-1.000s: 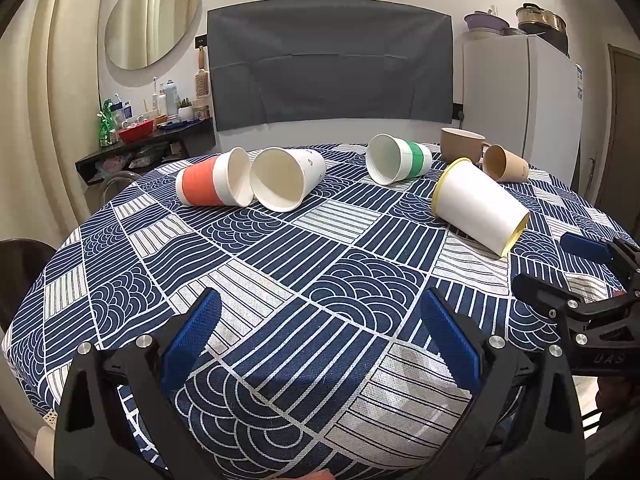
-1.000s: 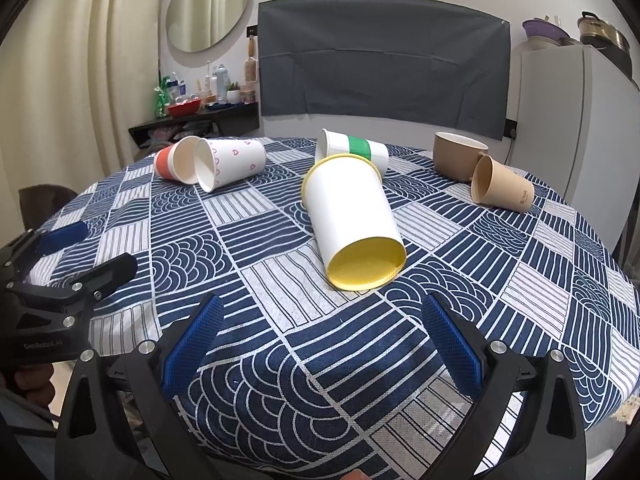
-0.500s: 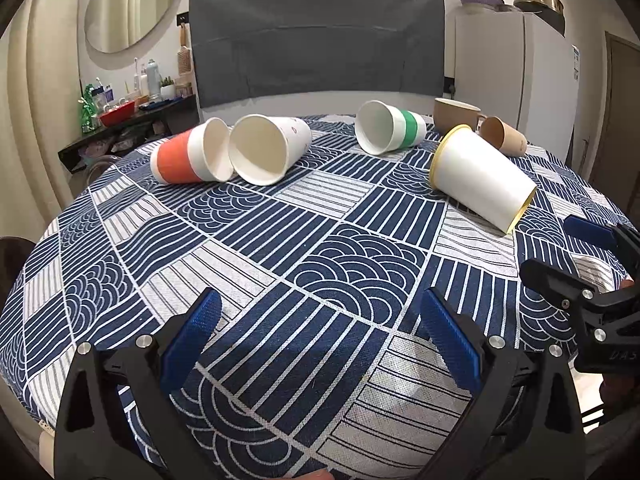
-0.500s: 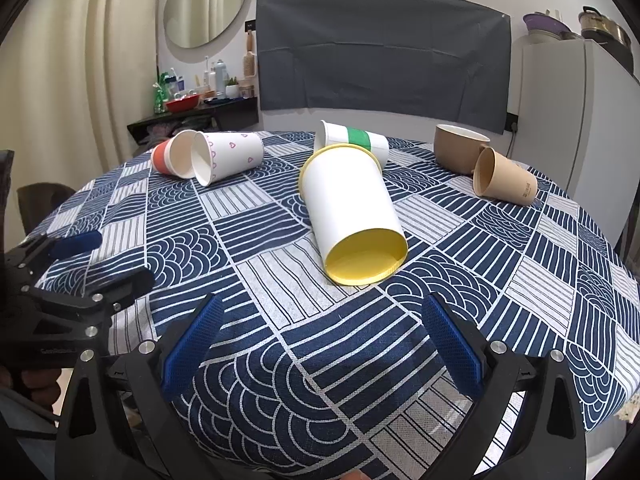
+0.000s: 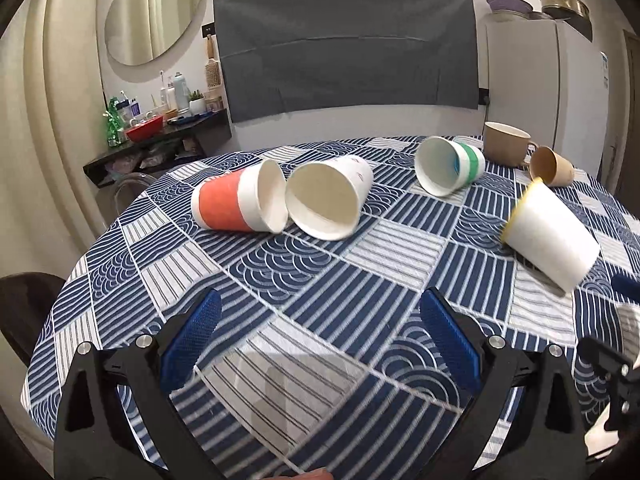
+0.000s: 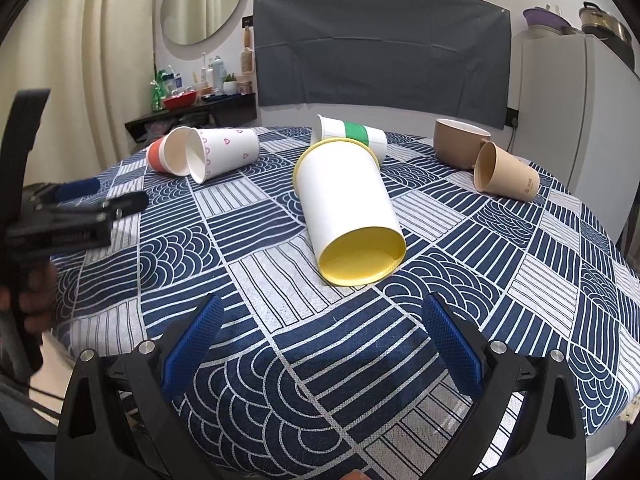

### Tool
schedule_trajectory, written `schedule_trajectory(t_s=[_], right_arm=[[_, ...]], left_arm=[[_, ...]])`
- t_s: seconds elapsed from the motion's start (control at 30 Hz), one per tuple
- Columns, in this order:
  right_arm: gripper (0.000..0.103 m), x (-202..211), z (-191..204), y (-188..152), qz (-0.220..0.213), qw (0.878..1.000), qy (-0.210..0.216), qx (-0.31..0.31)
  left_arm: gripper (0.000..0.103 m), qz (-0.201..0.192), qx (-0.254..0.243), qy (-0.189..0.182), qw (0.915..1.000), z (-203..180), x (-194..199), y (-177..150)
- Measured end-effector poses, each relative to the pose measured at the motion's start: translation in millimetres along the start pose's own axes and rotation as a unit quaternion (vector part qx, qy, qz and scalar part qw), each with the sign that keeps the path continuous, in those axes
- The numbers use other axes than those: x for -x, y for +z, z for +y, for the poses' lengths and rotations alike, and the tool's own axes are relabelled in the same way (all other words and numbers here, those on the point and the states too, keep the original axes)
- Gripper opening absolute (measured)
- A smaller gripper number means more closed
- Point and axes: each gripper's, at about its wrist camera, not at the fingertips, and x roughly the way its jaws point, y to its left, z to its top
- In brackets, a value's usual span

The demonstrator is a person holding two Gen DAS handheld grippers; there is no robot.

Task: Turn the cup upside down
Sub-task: 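Reach the left gripper to the orange-banded cup and close on its rim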

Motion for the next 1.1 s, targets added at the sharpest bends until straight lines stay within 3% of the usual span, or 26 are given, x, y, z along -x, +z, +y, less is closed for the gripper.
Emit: schedule_trajectory(t_s=[0.23, 0.5, 0.87, 1.1], right_arm=[[0.095, -3.1, -1.1, 1.2, 0.003, 1.000, 0.001, -0.002], [0.095, -3.7, -4.9, 0.4, 0.004, 1.000, 0.001, -0.009], [0.095, -5.9, -12.9, -3.0, 0.010, 1.000, 0.001, -0.023], [0.095, -4.3, -12.4, -5.2, 0.010, 1.000, 0.000, -0.026]], left_arm=[[0.097, 0.006, -0.012, 0.058, 0.9982, 18.0, -18.5, 32.3], [0.097, 0.070, 0.007, 0.109, 0.9916, 44.7, -54.3, 61.6], [0.097, 0.099, 0.027, 0.123, 0.9871, 62.9, -97.8, 75.7], [0.078, 0.121, 0.037, 0.130, 0.9834, 69.0, -115.7, 77.3]])
